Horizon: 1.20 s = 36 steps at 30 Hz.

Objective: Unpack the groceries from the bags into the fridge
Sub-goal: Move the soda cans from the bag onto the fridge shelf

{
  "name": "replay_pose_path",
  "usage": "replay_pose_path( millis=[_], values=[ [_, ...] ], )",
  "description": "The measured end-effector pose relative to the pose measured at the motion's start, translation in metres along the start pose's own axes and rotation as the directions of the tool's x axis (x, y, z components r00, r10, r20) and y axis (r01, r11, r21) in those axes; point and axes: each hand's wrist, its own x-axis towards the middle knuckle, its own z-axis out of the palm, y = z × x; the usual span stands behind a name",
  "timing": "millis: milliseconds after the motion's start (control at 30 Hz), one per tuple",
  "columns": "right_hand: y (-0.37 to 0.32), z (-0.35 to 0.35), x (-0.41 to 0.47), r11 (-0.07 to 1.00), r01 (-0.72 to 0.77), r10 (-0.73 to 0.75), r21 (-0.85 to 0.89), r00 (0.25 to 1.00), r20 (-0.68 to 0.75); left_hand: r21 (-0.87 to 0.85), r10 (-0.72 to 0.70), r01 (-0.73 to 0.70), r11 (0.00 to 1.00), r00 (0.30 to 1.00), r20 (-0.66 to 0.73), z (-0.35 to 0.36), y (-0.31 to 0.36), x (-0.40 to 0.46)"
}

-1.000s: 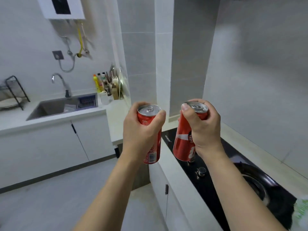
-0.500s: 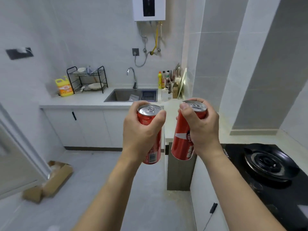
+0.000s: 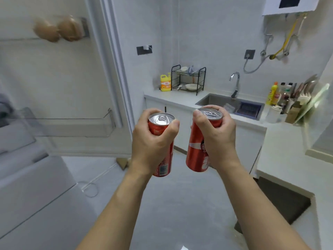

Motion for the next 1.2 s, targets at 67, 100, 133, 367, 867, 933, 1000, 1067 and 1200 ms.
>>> replay_pose_path(
  millis=[67, 100, 133, 367, 867, 933, 1000, 1067, 1200],
  values=[
    [0.003, 0.024, 0.000, 0.998, -0.022, 0.019, 0.054, 0.998, 0.064, 0.027, -0.023, 0.025, 0.999, 0.997, -0.075, -0.023, -0.003, 0.000],
    [0.003, 0.037, -0.001, 0.996, -0.036, 0.028, 0.077, 0.995, 0.097, 0.047, -0.030, 0.035, 0.998, 0.993, -0.114, -0.034, -0.004, -0.001],
    [0.004, 0.050, -0.003, 0.994, -0.050, 0.037, 0.097, 0.991, 0.131, 0.070, -0.032, 0.043, 0.997, 0.988, -0.150, -0.047, -0.005, -0.002],
    [0.002, 0.143, -0.028, 0.974, -0.123, 0.043, 0.192, 0.927, 0.371, 0.245, 0.000, 0.100, 0.964, 0.927, -0.375, -0.134, -0.008, -0.014],
    [-0.027, 0.300, -0.083, 0.937, -0.183, -0.044, 0.297, 0.783, 0.620, 0.371, 0.122, 0.151, 0.916, 0.778, -0.616, -0.285, -0.001, -0.030],
    [-0.029, 0.316, -0.089, 0.934, -0.191, -0.045, 0.302, 0.775, 0.630, 0.379, 0.129, 0.151, 0.913, 0.773, -0.621, -0.299, -0.004, -0.029],
    [-0.029, 0.332, -0.094, 0.928, -0.202, -0.049, 0.312, 0.766, 0.641, 0.398, 0.148, 0.150, 0.905, 0.765, -0.626, -0.313, -0.009, -0.027],
    [-0.028, 0.348, -0.098, 0.926, -0.210, -0.048, 0.314, 0.759, 0.650, 0.404, 0.152, 0.156, 0.901, 0.760, -0.632, -0.328, -0.014, -0.023],
    [-0.021, 0.376, -0.097, 0.919, -0.237, -0.032, 0.315, 0.752, 0.658, 0.410, 0.149, 0.166, 0.897, 0.760, -0.632, -0.351, -0.027, -0.011]
  ],
)
